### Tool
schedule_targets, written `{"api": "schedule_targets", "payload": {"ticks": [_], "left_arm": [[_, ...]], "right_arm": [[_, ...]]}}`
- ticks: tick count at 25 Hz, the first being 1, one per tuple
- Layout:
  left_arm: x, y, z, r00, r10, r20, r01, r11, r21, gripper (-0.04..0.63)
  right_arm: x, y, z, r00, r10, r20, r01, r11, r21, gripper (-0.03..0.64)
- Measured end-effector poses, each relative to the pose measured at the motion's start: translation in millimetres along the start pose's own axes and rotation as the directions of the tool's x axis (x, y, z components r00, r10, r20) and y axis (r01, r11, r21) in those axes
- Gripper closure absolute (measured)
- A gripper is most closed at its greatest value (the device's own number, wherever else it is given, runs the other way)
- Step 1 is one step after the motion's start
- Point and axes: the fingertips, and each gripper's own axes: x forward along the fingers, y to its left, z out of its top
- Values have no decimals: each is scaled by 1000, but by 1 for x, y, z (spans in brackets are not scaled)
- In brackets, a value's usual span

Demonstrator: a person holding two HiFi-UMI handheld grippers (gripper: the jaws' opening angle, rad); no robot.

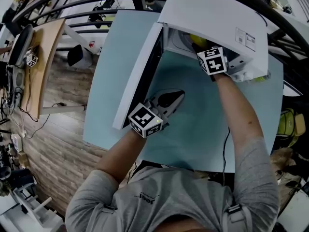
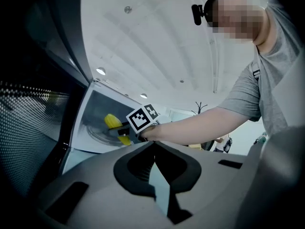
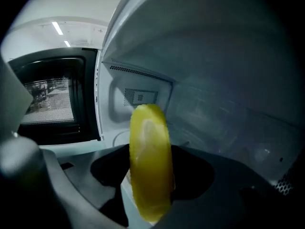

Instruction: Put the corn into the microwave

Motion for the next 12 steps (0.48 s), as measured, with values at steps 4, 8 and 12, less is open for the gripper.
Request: {"api": "schedule_targets", "payload": {"ticks": [4, 8, 12], "left_arm": [[0, 1, -3, 1000, -2, -6, 2, 1000, -3, 577], [-2, 2, -5, 1000, -1, -7, 1, 1000, 0, 577], [-4, 4, -4, 1000, -1, -6, 1, 1000, -2, 577]], "right_arm": [[6, -1, 1, 1000, -9, -15, 9, 1000, -22, 347], [13, -3, 3, 999, -29, -23, 27, 996, -86, 348], [18, -2, 2, 998, -46, -46, 39, 989, -145, 347]]}}
